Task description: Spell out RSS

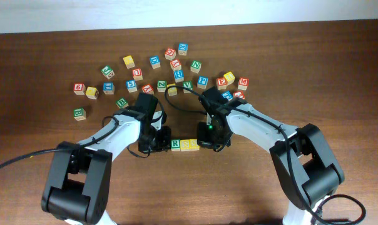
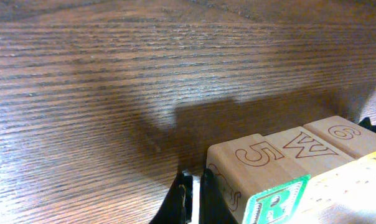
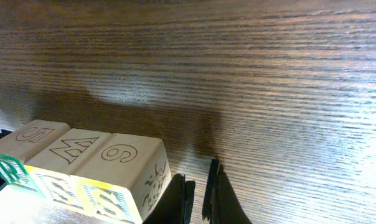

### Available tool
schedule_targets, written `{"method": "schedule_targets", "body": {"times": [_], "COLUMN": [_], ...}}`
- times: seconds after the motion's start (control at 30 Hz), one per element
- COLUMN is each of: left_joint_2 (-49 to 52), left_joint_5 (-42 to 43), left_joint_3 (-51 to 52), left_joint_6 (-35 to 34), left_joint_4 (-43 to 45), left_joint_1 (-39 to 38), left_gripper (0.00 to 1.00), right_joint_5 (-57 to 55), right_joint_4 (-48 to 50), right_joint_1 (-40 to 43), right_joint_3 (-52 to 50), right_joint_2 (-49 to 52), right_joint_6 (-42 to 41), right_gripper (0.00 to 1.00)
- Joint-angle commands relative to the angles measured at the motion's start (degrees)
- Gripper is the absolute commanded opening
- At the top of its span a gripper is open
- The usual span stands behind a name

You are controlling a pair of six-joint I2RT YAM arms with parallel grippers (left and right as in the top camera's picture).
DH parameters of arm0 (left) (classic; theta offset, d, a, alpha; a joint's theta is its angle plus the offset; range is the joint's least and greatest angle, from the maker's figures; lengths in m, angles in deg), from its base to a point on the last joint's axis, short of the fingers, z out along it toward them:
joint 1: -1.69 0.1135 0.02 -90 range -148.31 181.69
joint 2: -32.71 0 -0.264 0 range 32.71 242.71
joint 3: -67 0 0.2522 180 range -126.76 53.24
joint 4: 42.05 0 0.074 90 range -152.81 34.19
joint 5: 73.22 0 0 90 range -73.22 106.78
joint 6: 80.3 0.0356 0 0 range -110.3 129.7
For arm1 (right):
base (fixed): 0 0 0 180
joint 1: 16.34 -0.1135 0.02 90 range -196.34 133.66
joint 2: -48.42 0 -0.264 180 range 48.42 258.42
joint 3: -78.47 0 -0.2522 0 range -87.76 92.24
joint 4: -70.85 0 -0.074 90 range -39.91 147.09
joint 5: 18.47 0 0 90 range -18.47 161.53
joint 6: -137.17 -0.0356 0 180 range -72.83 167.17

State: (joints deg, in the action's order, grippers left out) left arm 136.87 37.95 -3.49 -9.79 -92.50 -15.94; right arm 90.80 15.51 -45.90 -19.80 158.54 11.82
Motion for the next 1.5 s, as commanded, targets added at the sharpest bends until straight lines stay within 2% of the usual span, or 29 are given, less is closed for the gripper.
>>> {"method": "schedule_targets", "body": {"times": [0.0, 0.23, 0.37, 0.57, 0.6, 0.77, 1.07, 1.47], "left_joint_2": [1.0, 1.0, 1.0, 0.9, 0.9, 0.9, 2.4, 4.2], "left_joint_5": [-0.3, 1.5, -4.7, -5.6, -3.2, -3.1, -7.5, -4.4], "left_joint_3": [0.6, 0.6, -0.2, -11.0, -11.0, -11.0, -10.8, -10.8], "left_joint_6": [-0.6, -0.6, 0.0, 1.7, 1.4, -0.8, -4.9, -4.8], "left_joint_4": [0.0, -0.2, -1.7, -3.9, -4.1, -5.2, -4.9, -4.9], "left_joint_1": [-0.4, -0.4, 1.0, 2.4, 1.5, -4.6, -4.7, -4.7], "left_gripper": [0.0, 0.0, 0.0, 0.0, 0.0, 0.0, 0.0, 0.0], "right_joint_5": [0.6, -1.2, -3.3, -3.4, -3.4, -3.4, -3.4, -3.4], "right_joint_4": [0.0, -0.1, -3.3, -4.7, -4.7, -4.5, -4.1, -3.7], "right_joint_1": [0.0, 0.1, 4.1, 8.0, 8.0, 8.0, 8.0, 8.0], "right_joint_3": [-0.2, -0.2, -0.2, -0.2, -0.2, -0.2, -0.2, -0.2], "right_joint_2": [0.9, 0.9, 0.9, 0.9, 0.9, 0.9, 0.9, 0.9], "right_joint_6": [-0.1, -0.1, 0.9, 3.4, 3.4, 3.4, 3.4, 3.4], "right_gripper": [0.05, 0.08, 0.08, 0.13, 0.15, 0.14, 0.15, 0.15]}}
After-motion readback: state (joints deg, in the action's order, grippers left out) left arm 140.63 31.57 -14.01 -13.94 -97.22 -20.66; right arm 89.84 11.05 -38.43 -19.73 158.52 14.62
